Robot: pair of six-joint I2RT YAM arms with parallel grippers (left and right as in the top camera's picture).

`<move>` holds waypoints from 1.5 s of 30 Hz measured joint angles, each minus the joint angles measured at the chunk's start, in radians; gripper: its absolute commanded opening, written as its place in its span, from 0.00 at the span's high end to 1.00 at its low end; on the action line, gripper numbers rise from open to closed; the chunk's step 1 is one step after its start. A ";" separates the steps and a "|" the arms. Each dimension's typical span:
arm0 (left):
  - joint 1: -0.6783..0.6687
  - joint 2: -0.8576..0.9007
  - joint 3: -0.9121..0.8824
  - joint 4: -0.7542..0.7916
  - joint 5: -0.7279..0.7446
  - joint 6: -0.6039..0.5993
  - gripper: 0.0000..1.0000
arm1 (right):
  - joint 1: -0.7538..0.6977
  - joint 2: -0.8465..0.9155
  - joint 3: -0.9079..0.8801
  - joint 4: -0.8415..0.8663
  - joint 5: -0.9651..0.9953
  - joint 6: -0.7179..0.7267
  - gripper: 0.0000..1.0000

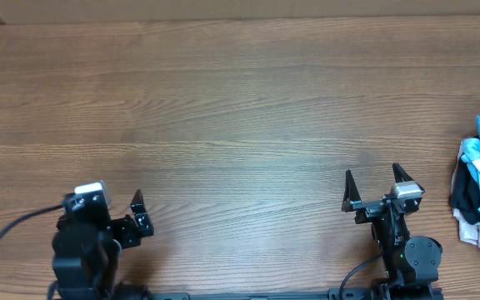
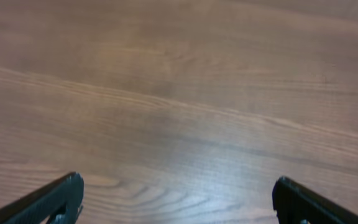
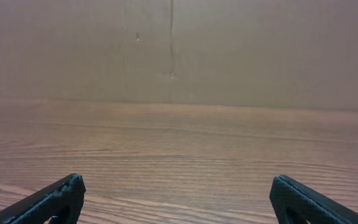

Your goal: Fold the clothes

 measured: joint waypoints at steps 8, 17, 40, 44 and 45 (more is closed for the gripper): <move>0.000 -0.325 -0.489 0.638 0.066 0.000 0.00 | 0.000 0.000 0.000 -0.002 0.000 0.000 0.00; -0.021 -0.350 -0.665 0.917 0.008 0.016 0.00 | 0.000 0.000 0.000 0.000 0.000 0.000 0.00; -0.021 -0.351 -0.668 0.798 0.075 0.017 0.00 | 0.000 0.000 0.000 -0.001 0.000 0.000 0.00; -0.021 -0.351 -0.668 0.798 0.075 0.017 0.00 | 0.000 0.000 0.000 -0.001 0.000 0.000 0.00; -0.021 -0.351 -0.668 0.798 0.075 0.017 0.00 | 0.000 0.000 0.000 -0.001 0.000 0.000 0.00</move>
